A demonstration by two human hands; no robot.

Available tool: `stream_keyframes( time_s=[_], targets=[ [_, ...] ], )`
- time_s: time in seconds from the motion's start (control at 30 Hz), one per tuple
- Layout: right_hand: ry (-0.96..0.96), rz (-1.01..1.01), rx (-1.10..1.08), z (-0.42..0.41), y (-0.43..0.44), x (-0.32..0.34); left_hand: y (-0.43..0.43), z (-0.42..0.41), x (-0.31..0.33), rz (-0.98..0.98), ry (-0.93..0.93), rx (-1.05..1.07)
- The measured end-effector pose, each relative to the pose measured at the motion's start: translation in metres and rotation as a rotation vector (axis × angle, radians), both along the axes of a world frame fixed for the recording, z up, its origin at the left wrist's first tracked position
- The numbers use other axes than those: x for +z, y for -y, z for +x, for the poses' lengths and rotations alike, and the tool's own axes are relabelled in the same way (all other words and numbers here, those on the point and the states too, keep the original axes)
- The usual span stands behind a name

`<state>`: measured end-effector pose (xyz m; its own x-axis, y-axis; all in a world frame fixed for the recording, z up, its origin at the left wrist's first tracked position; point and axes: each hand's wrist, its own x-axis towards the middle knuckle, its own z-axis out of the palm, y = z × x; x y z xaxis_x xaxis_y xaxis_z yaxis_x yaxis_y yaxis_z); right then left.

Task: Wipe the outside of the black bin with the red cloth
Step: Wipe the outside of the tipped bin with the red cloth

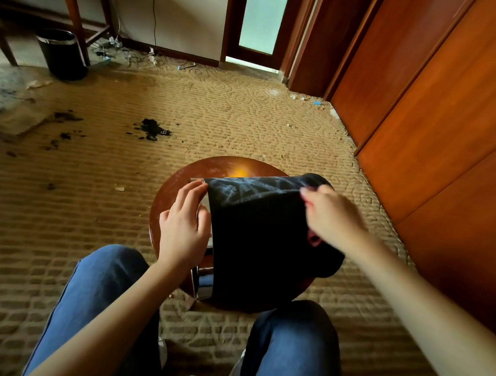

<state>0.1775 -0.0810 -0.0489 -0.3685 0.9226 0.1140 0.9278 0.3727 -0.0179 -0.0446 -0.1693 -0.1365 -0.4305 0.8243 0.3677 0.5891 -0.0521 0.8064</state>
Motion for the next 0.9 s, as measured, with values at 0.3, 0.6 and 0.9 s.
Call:
stream_keyframes(
  time_s=[0.3, 0.6, 0.9],
  targets=[
    [-0.119, -0.038, 0.422, -0.073, 0.056, -0.008, 0.004, 0.001, -0.001, 0.005, -0.05, 0.003],
    [-0.098, -0.013, -0.146, 0.018, -0.007, -0.005, 0.004, 0.003, -0.002, 0.028, 0.005, -0.009],
    [-0.129, -0.103, 0.38, -0.102, 0.08, -0.007, -0.002, -0.004, -0.002, -0.004, -0.031, 0.008]
  ],
)
